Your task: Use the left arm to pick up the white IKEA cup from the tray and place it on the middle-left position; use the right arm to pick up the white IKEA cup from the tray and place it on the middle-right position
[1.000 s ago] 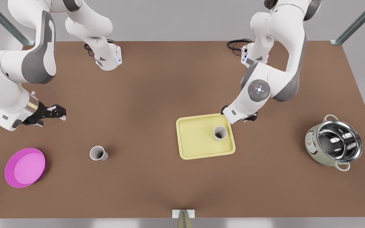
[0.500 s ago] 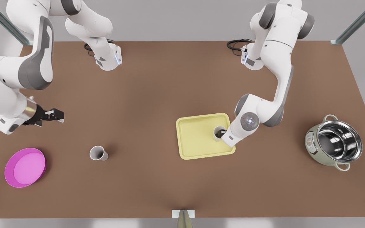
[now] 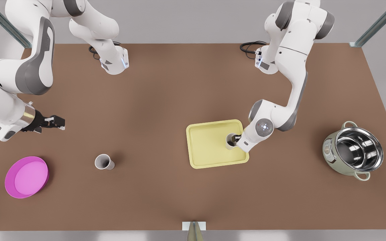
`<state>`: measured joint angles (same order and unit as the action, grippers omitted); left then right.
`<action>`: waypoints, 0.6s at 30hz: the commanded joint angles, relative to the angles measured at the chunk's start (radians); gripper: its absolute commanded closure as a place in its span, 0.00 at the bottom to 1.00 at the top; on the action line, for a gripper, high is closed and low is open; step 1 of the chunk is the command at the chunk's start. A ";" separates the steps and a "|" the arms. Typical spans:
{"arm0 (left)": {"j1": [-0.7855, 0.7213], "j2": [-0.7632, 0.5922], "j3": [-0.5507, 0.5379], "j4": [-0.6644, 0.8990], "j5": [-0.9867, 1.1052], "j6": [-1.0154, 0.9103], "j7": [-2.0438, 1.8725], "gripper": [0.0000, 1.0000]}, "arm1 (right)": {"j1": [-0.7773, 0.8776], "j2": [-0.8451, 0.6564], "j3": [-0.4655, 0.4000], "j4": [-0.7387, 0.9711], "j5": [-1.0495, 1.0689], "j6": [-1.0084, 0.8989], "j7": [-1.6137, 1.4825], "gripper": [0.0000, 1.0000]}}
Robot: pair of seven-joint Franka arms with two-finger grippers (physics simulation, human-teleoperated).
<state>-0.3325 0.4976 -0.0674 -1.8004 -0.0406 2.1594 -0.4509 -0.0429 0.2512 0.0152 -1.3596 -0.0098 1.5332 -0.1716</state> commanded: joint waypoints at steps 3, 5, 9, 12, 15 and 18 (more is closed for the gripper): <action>0.001 0.016 0.000 0.000 -0.007 0.065 -0.037 0.00 | 0.000 -0.001 0.000 0.000 0.001 0.001 0.021 0.00; 0.001 0.025 0.000 0.001 -0.012 0.085 -0.038 0.00 | 0.000 0.000 0.000 0.000 0.001 0.001 0.021 0.00; 0.000 0.044 0.000 0.001 -0.012 0.100 -0.040 0.00 | 0.000 0.002 0.000 0.002 0.001 0.001 0.023 0.00; -0.008 0.061 -0.002 0.004 -0.012 0.129 -0.045 0.00 | 0.000 0.002 0.000 0.002 0.001 0.001 0.024 0.00; -0.008 0.059 -0.002 0.007 -0.012 0.129 -0.051 0.19 | 0.000 0.002 0.000 0.002 0.001 0.001 0.024 0.00; -0.010 0.059 -0.003 0.013 -0.012 0.128 -0.048 0.62 | 0.000 0.002 0.000 0.002 0.001 0.001 0.024 0.00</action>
<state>-0.3416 0.5578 -0.0701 -1.7889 -0.0514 2.2738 -0.4778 -0.0430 0.2541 0.0154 -1.3581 -0.0099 1.5344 -0.1567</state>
